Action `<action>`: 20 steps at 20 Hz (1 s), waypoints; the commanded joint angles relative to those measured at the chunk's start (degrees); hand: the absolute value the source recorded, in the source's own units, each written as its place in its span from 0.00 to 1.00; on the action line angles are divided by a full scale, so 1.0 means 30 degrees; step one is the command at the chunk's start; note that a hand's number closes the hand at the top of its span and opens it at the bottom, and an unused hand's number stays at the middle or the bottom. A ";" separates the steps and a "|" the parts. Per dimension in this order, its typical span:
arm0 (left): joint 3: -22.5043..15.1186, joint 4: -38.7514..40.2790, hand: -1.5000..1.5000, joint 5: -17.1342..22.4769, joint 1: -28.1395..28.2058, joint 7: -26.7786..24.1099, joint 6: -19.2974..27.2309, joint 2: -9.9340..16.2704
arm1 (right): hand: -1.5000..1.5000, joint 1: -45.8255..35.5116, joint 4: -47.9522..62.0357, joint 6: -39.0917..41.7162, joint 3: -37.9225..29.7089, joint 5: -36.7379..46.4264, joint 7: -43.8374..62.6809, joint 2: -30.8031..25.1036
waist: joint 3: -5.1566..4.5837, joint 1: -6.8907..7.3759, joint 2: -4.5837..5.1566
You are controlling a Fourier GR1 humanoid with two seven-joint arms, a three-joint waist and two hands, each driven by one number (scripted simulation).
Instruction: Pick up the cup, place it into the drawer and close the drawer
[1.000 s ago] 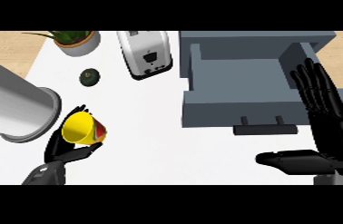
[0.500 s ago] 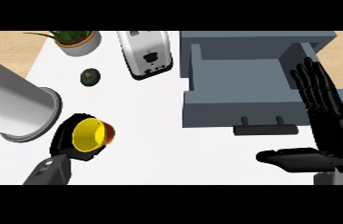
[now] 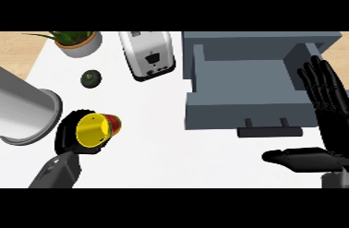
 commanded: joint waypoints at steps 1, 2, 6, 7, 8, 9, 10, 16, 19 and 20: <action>0.0408 -0.0151 1.00 0.0442 -0.0233 -0.2823 -0.1095 -0.0266 | 0.00 -0.0319 0.0248 0.0046 0.0046 0.0006 0.0114 -0.0027 | 0.0015 0.0086 -0.0023; 0.0407 -0.0721 1.00 0.0632 -0.0783 -0.2210 -0.1281 -0.0114 | 0.00 0.0179 -0.0289 0.0230 -0.0220 -0.0439 0.0465 -0.0157 | 0.0026 0.0066 -0.0085; -0.0097 -0.2283 1.00 0.0653 -0.1205 -0.1733 -0.0977 -0.0644 | 0.00 -0.0312 -0.0079 -0.0943 0.0849 0.1147 0.0345 0.0782 | 0.0051 0.0397 -0.0163; -0.0509 -0.2865 1.00 0.0306 -0.1194 -0.1850 -0.0649 -0.0722 | 0.00 0.0482 0.0024 0.0226 -0.0569 -0.0376 -0.0520 -0.0158 | 0.0069 0.0287 -0.0186; -0.0819 -0.2965 1.00 0.0089 -0.1185 -0.1854 -0.0865 -0.0691 | 0.00 0.0572 0.0301 -0.0313 -0.0206 0.0362 -0.0839 0.0292 | 0.0062 0.0279 -0.0152; -0.1087 -0.3848 1.00 0.0200 -0.1183 -0.0703 -0.0760 -0.0776 | 0.00 0.0659 -0.0725 0.0074 -0.0433 -0.0390 0.0354 -0.0076 | 0.0073 0.0358 -0.0238; -0.1183 -0.4270 1.00 0.0258 -0.1916 -0.0137 -0.0333 -0.0935 | 0.00 0.0880 -0.0835 -0.0120 -0.0087 0.0203 0.0575 -0.0011 | 0.0072 0.0335 -0.0243; -0.2554 -0.8682 1.00 0.0184 -0.2913 0.3259 0.2276 -0.2130 | 0.00 0.1612 -0.0965 0.0329 -0.0498 -0.0167 -0.0170 -0.0188 | 0.0092 0.0447 -0.0312; -0.3523 -1.0966 1.00 0.0187 -0.3059 0.5621 0.3277 -0.3136 | 0.00 0.1791 -0.1137 0.0407 -0.0750 -0.0599 0.0292 -0.0167 | 0.0085 0.0442 -0.0296; -0.3246 -1.0983 1.00 0.0343 -0.3916 0.6202 0.3726 -0.2770 | 0.00 0.2030 -0.1516 0.0148 0.0044 0.0324 -0.0123 0.0238 | 0.0078 0.0371 -0.0250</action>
